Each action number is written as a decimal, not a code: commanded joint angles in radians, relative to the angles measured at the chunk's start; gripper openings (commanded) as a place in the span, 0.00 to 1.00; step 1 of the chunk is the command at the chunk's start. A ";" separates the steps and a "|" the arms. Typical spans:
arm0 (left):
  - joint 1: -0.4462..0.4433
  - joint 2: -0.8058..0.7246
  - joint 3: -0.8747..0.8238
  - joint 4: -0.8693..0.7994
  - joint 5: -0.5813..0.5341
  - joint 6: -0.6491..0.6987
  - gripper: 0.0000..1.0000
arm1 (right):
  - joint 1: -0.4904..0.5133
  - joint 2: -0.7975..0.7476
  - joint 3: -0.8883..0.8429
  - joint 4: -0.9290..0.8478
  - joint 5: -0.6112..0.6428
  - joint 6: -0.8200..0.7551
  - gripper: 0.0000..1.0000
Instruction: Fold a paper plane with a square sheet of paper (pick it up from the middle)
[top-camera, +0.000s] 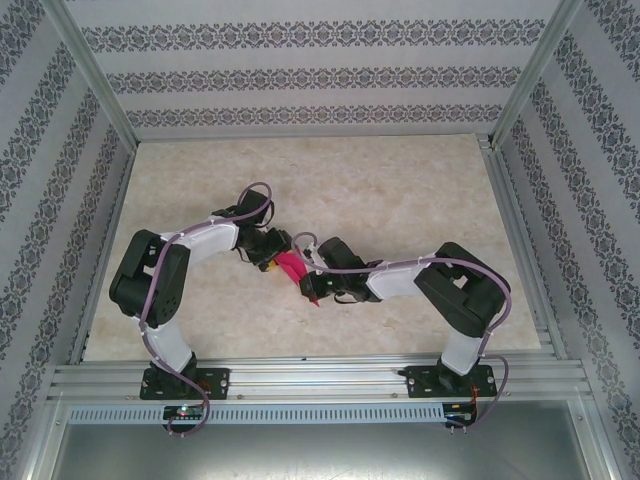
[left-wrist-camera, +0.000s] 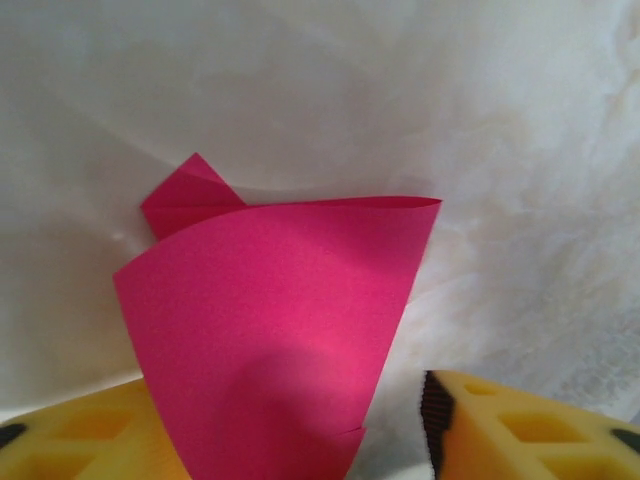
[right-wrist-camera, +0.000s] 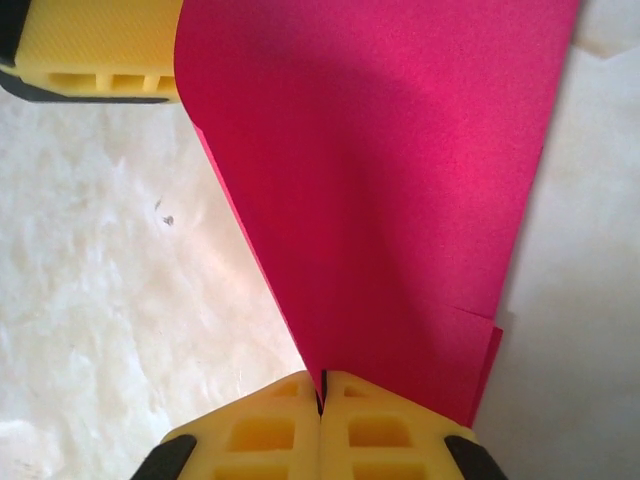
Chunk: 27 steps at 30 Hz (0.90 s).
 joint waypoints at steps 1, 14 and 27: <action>0.019 0.004 0.016 -0.076 -0.005 0.004 0.51 | 0.026 -0.035 0.021 -0.061 0.131 -0.099 0.07; 0.020 0.016 0.028 -0.110 0.027 0.035 0.01 | 0.130 -0.108 -0.024 -0.053 0.387 -0.288 0.20; 0.030 0.014 0.046 -0.113 0.055 0.041 0.00 | 0.201 -0.092 -0.009 -0.083 0.539 -0.432 0.23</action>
